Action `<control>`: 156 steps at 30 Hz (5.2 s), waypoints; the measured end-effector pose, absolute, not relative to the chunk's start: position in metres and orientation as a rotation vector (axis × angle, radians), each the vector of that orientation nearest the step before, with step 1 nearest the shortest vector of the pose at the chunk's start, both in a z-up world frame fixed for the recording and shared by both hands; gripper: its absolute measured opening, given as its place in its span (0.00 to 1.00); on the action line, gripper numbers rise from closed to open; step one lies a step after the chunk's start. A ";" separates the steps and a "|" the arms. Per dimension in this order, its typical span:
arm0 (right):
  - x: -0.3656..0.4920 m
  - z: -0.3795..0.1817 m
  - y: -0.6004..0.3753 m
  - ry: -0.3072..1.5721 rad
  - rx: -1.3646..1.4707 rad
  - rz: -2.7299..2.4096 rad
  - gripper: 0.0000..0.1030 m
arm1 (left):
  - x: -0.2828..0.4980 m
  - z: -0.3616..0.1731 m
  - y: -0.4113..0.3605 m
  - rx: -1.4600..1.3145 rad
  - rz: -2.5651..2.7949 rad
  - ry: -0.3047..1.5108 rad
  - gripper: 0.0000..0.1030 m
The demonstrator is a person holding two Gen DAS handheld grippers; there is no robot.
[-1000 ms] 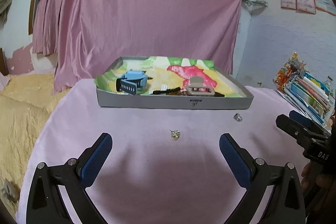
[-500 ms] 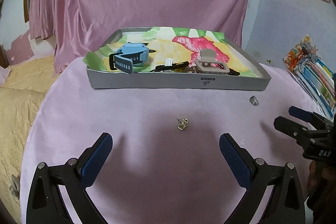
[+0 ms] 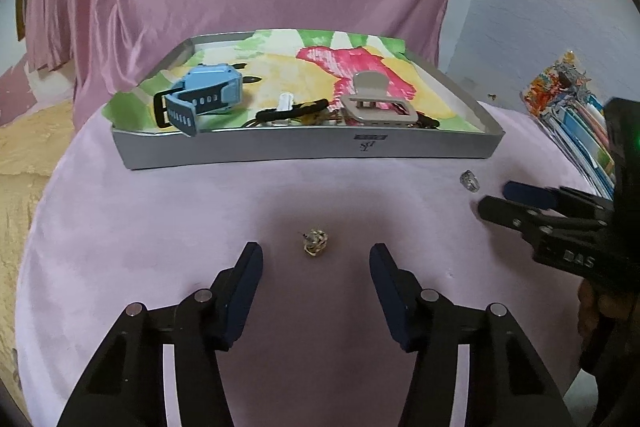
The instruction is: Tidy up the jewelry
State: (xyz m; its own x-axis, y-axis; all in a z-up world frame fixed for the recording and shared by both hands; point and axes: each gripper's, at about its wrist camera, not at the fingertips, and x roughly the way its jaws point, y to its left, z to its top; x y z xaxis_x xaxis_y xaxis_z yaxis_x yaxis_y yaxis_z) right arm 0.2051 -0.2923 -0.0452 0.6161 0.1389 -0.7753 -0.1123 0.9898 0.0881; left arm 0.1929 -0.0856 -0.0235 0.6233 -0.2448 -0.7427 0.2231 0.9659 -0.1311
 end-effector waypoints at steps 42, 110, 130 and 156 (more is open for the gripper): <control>0.199 -0.035 -0.250 0.849 -0.041 0.407 0.17 | 0.201 -0.016 -0.092 -0.013 -0.296 0.843 0.12; 0.265 -0.021 -0.272 0.763 0.085 0.129 0.19 | 0.283 -0.004 -0.090 -0.092 -0.223 0.773 0.15; 0.221 0.011 -0.284 0.603 0.110 0.068 0.46 | 0.239 0.029 -0.072 -0.143 -0.206 0.636 0.61; 0.093 0.044 -0.276 0.247 0.112 0.058 0.97 | 0.123 0.061 -0.033 -0.136 -0.096 0.337 1.00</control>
State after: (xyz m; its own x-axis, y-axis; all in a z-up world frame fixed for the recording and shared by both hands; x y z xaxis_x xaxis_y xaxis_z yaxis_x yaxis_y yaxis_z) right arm 0.0932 -0.2755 0.0444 0.9681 0.0706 -0.2403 -0.0432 0.9922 0.1173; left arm 0.1226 -0.0333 0.0612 0.9392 -0.1164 -0.3229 0.0712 0.9863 -0.1485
